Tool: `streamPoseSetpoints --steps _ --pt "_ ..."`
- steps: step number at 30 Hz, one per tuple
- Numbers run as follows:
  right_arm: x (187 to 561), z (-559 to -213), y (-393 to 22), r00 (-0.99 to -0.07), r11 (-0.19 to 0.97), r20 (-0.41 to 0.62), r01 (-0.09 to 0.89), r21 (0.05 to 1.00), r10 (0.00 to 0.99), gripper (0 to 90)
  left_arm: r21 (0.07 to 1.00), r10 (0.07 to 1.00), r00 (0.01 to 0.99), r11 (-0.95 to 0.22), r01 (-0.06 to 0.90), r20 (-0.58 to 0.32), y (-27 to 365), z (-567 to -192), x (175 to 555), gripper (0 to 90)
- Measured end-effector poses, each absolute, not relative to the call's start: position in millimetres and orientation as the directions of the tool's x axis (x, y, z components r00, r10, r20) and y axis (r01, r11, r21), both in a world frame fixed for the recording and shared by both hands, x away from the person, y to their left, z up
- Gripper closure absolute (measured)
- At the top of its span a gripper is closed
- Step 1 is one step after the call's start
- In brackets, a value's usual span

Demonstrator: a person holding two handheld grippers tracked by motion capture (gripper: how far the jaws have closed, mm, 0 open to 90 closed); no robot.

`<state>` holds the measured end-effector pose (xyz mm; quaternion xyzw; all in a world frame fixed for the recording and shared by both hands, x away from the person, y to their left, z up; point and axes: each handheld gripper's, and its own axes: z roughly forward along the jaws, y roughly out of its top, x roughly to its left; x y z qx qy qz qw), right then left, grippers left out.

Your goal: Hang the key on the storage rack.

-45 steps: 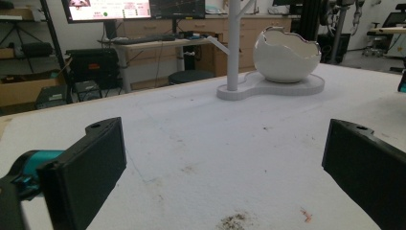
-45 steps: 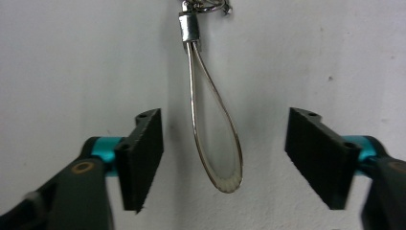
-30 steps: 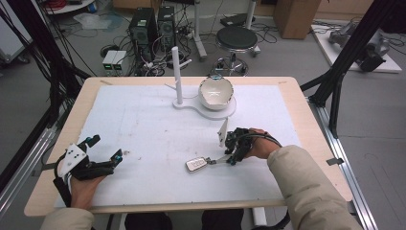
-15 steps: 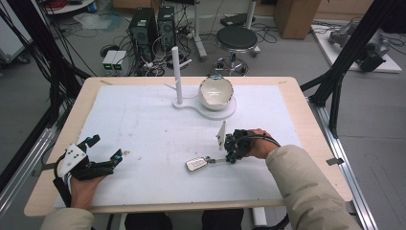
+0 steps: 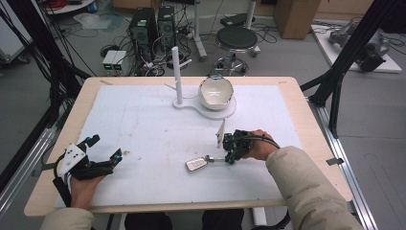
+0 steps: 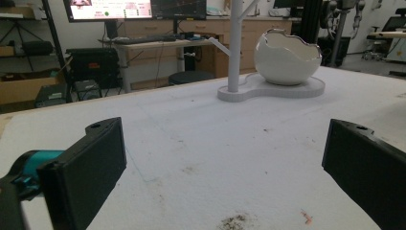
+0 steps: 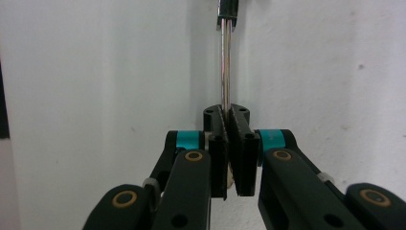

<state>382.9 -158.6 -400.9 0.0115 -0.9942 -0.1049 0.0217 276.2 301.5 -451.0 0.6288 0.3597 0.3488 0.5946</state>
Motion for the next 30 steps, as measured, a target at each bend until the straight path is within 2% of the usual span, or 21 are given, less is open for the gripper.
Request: streamPoseSetpoints --steps 6,10,11,20,30 --pt "379.3 -390.4 -164.6 -0.999 0.958 0.039 0.028 0.286 0.018 87.5 0.999 0.867 0.499 -0.013 0.053 -0.015 303.1 -450.4 278.0 1.7" --pt "376.3 -383.0 -168.8 -0.999 0.944 0.038 0.045 0.327 0.035 87.4 0.998 0.858 0.514 -0.037 0.057 0.002 303.0 -444.9 282.5 1.7" --pt "374.2 -377.0 -171.3 -0.999 0.931 0.031 0.048 0.362 0.039 87.5 0.998 0.853 0.521 -0.042 0.055 0.007 302.6 -442.0 284.2 1.7" --pt "369.5 -352.3 -172.2 -0.998 0.891 -0.039 0.023 0.454 0.045 87.4 0.994 0.792 0.609 -0.099 0.037 0.056 292.7 -399.9 306.7 1.7" --pt "373.5 -325.4 -170.2 -0.995 0.853 -0.081 0.011 0.522 0.063 87.4 0.992 0.706 0.705 -0.122 0.030 0.065 281.6 -358.5 327.7 1.7"
